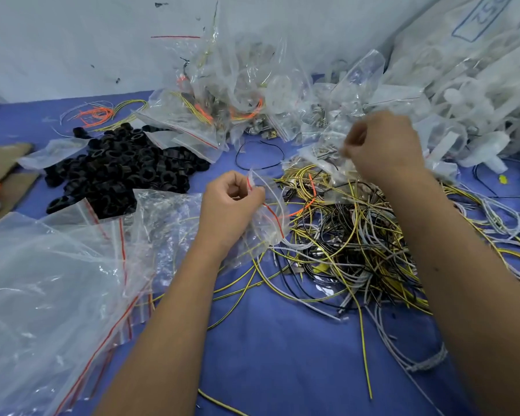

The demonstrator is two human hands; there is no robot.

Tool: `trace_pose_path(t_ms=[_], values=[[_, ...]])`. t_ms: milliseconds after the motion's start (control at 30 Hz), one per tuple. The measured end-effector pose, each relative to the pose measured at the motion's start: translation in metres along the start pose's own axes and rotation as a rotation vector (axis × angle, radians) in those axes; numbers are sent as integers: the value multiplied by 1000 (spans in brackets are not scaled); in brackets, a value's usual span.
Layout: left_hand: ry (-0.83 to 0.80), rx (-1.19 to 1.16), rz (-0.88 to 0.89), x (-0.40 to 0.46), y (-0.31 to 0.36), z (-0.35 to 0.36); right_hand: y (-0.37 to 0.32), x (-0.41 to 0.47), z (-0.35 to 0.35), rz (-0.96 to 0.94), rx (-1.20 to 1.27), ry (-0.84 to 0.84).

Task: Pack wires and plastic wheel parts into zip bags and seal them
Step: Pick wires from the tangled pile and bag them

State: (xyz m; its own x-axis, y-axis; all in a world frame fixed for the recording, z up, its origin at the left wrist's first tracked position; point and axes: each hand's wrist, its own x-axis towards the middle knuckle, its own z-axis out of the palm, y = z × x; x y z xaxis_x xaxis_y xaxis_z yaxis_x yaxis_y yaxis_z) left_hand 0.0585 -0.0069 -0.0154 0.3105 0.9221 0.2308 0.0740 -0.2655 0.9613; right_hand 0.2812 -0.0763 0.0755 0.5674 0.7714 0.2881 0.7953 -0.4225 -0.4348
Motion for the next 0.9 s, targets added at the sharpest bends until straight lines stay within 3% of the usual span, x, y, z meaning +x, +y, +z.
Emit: trace_pose_path(t_ms=[133, 267, 433, 600, 767, 900], values=[[53, -104, -34, 2, 0, -4, -6, -4, -7, -16, 356, 281], [71, -218, -73, 2, 2, -8, -21, -14, -10, -116, 515, 443], [72, -230, -69, 2, 4, -6, -52, -17, 5, 47, 794, 252], [58, -243, -36, 0, 9, -5, -82, -36, 27, -14, 905, 298], [109, -320, -75, 1, 12, -3, -95, -55, 47, 48, 1083, 124], [235, -385, -56, 3, 15, -5, -85, -54, 53, -49, 770, -45]])
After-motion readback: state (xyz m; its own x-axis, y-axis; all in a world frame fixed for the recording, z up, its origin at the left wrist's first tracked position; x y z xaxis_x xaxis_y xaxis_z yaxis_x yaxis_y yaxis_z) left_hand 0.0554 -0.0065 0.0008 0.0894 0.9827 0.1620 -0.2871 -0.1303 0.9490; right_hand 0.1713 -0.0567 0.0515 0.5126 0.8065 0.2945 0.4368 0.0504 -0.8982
